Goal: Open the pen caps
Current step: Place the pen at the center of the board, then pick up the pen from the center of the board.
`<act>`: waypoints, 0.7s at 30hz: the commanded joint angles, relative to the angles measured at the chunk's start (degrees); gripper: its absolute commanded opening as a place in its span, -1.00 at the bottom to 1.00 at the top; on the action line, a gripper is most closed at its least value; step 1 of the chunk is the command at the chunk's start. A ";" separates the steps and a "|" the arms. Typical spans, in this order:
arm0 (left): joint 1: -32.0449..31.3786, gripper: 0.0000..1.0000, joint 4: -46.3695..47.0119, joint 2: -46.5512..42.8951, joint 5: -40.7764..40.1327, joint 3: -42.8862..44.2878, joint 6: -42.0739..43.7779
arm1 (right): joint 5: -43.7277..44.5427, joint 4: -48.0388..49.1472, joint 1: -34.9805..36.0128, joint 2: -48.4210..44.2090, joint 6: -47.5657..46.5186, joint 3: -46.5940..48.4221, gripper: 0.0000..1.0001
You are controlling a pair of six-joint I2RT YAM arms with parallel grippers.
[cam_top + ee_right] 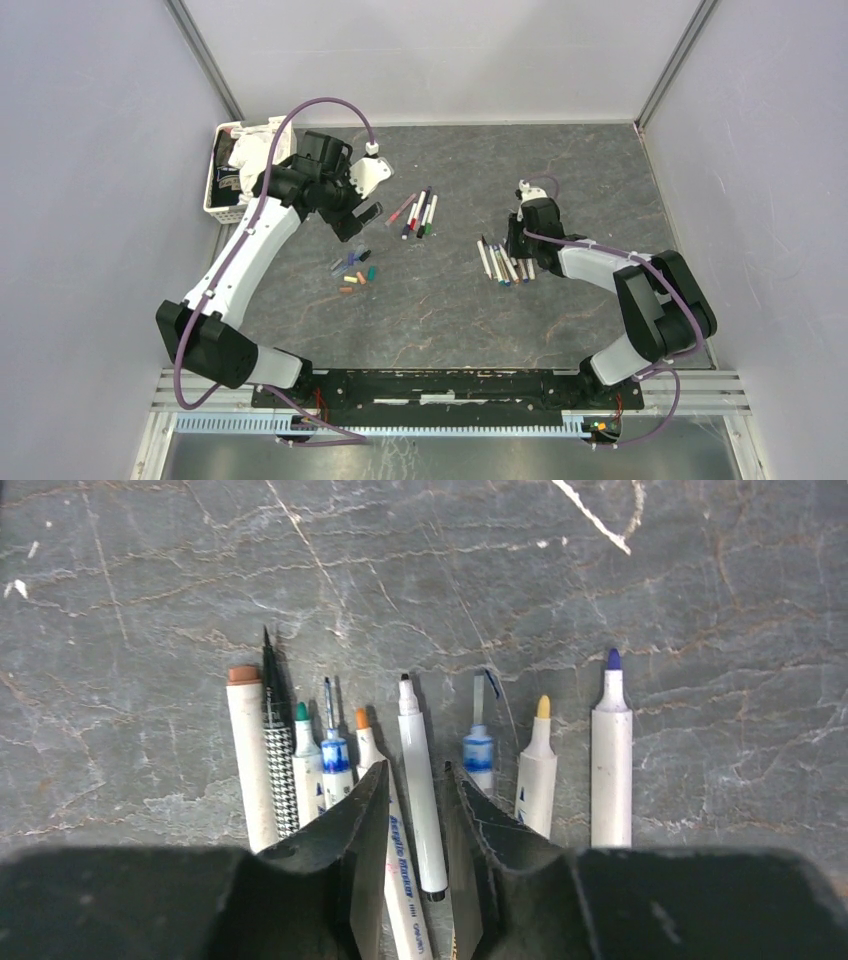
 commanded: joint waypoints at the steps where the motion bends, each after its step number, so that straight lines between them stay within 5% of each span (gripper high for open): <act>1: 0.13 1.00 -0.76 -1.72 -0.45 2.29 -3.39 | 1.36 -0.90 -0.66 0.59 -0.65 -0.74 -0.34; 14: 0.09 1.00 -1.67 -3.09 -0.98 4.32 -3.41 | 4.34 -3.41 -3.21 -7.14 -1.50 -6.27 -0.37; 21: 0.16 1.00 -1.88 -3.32 -1.10 4.46 -3.38 | -0.91 -3.58 -3.23 -10.53 -3.52 -4.75 -0.22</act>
